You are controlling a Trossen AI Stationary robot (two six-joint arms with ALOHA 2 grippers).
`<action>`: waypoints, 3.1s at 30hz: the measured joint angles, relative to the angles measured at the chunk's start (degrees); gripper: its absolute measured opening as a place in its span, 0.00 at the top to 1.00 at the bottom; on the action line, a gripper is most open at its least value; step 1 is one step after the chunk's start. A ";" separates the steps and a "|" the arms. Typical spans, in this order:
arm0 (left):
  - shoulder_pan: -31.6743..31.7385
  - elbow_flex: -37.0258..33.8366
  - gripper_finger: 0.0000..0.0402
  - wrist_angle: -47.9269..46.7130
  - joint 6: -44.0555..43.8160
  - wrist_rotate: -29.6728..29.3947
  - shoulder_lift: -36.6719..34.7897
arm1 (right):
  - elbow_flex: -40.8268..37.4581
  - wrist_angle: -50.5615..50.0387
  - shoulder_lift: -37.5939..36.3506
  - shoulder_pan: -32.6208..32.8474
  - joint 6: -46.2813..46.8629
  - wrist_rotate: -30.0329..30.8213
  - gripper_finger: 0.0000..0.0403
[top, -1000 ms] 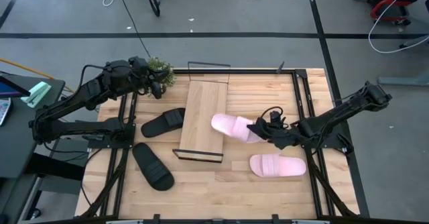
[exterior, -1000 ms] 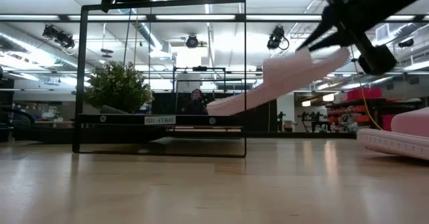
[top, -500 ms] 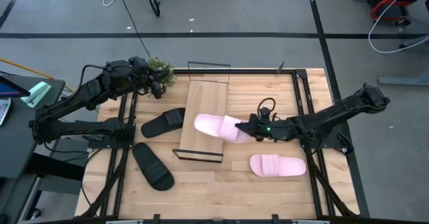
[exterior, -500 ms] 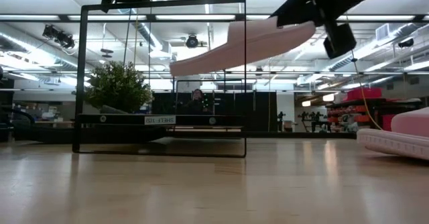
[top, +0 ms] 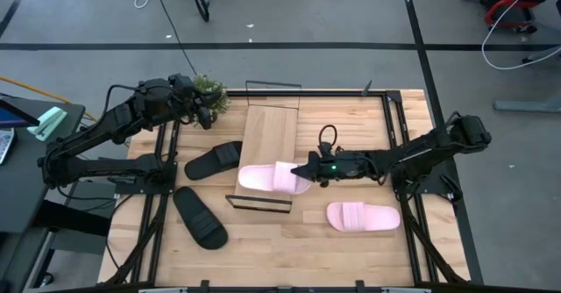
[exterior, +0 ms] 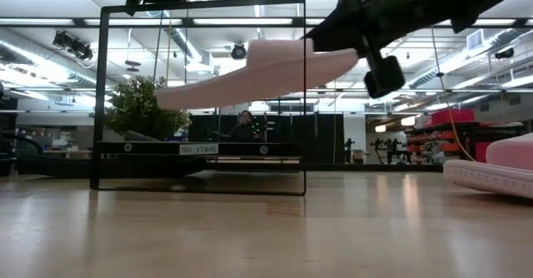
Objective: Pick and place slides into the shelf
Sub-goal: Put the top pink slide on the shelf, then put the pink slide on the shelf
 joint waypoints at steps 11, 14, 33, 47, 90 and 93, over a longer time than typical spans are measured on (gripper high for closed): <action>0.00 0.00 0.97 0.02 0.06 -0.01 0.00 | -0.02 9.68 9.71 -0.04 1.14 -3.40 0.99; -0.01 0.00 0.96 0.02 0.07 0.00 0.00 | 0.01 12.39 11.24 -0.04 1.86 -4.30 0.99; -0.01 0.00 0.96 -0.06 0.17 -0.01 0.00 | -0.07 14.70 12.38 2.71 2.19 -2.65 0.99; -0.02 -0.02 0.97 -0.09 0.15 -0.01 0.00 | -2.41 14.02 12.33 4.84 3.98 3.13 0.99; 0.00 -0.02 0.96 -0.15 0.59 -0.03 0.00 | -3.50 -14.93 -6.27 4.87 3.42 1.03 0.67; 0.00 -0.02 0.94 -0.15 0.59 -0.01 0.00 | -3.50 -24.10 -13.70 5.33 3.13 0.88 0.64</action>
